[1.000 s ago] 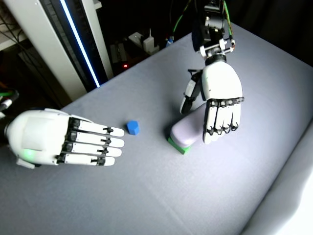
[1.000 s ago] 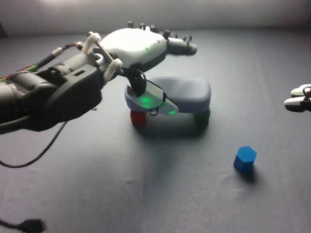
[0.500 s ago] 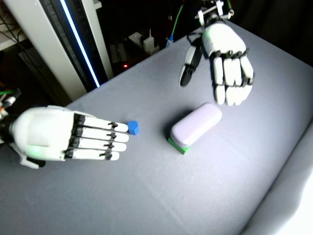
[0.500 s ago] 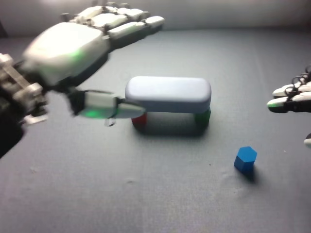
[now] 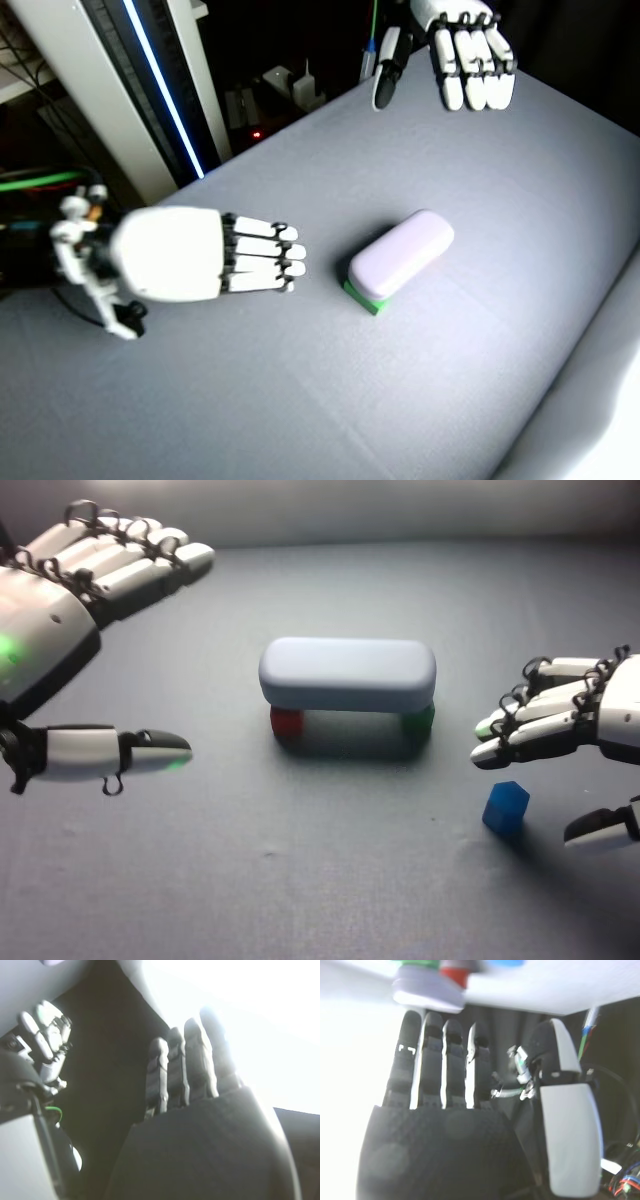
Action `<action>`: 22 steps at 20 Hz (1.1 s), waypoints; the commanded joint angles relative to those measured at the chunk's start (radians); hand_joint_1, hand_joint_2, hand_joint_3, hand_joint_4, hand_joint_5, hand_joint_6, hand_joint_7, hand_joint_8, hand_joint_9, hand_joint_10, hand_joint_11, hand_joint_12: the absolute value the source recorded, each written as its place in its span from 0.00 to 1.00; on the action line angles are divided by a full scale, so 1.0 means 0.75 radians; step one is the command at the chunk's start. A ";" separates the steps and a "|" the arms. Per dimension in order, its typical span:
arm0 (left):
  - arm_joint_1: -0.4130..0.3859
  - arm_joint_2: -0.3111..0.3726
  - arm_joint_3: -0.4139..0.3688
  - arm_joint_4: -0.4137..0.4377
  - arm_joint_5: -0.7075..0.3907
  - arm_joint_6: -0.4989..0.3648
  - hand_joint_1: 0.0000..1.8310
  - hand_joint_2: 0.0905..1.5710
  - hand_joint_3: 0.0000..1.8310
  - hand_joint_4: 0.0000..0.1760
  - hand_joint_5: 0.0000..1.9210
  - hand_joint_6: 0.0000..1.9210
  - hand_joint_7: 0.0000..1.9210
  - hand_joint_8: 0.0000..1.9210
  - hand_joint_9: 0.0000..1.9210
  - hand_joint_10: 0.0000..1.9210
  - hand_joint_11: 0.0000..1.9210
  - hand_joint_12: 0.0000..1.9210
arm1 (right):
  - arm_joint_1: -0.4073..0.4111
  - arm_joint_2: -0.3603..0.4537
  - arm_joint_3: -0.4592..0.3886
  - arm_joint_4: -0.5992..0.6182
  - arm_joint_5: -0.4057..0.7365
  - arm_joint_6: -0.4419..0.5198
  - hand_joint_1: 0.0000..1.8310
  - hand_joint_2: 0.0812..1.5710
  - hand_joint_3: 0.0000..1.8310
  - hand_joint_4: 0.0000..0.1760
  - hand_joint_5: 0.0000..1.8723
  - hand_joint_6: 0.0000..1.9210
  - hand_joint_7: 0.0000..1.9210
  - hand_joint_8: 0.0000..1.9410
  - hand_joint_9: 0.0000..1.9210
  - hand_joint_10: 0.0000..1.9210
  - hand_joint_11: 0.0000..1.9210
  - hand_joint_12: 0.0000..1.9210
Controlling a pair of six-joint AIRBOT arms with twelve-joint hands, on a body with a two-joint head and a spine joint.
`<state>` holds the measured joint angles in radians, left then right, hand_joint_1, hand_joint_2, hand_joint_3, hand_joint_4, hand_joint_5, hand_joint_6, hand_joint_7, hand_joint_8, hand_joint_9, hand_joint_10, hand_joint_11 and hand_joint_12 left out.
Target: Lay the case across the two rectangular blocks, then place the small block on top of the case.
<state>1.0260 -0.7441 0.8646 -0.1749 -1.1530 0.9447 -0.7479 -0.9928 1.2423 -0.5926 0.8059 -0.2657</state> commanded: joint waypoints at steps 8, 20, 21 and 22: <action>0.001 -0.012 -0.004 -0.003 -0.215 -0.014 0.50 0.54 0.00 0.00 0.14 0.00 0.12 0.00 0.09 0.00 0.00 0.33 | 0.088 -0.061 0.039 -0.074 -0.004 0.018 0.60 0.61 0.00 0.00 0.29 0.00 0.25 0.00 0.27 0.00 0.04 0.64; 0.017 -0.025 -0.009 -0.020 -0.243 -0.027 0.52 0.53 0.00 0.00 0.17 0.00 0.15 0.00 0.14 0.01 0.00 0.55 | 0.110 -0.121 0.077 -0.102 -0.072 0.018 0.61 0.66 0.00 0.00 0.33 0.00 0.29 0.00 0.28 0.01 0.04 0.56; 0.017 -0.026 -0.009 -0.020 -0.243 -0.027 0.52 0.53 0.00 0.00 0.17 0.00 0.15 0.00 0.14 0.00 0.00 0.53 | 0.111 -0.125 0.078 -0.105 -0.074 0.018 0.61 0.66 0.00 0.00 0.35 0.00 0.31 0.00 0.30 0.01 0.07 0.54; 0.017 -0.026 -0.009 -0.021 -0.243 -0.027 0.51 0.53 0.00 0.00 0.17 0.00 0.15 0.00 0.14 0.00 0.00 0.51 | 0.112 -0.129 0.079 -0.107 -0.076 0.018 0.61 0.65 0.00 0.00 0.37 0.00 0.33 0.00 0.33 0.01 0.09 0.53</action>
<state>1.0458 -0.7582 0.8589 -0.1947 -1.2049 0.9260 -0.6754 -1.0916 1.2995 -0.7033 0.6636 -0.2584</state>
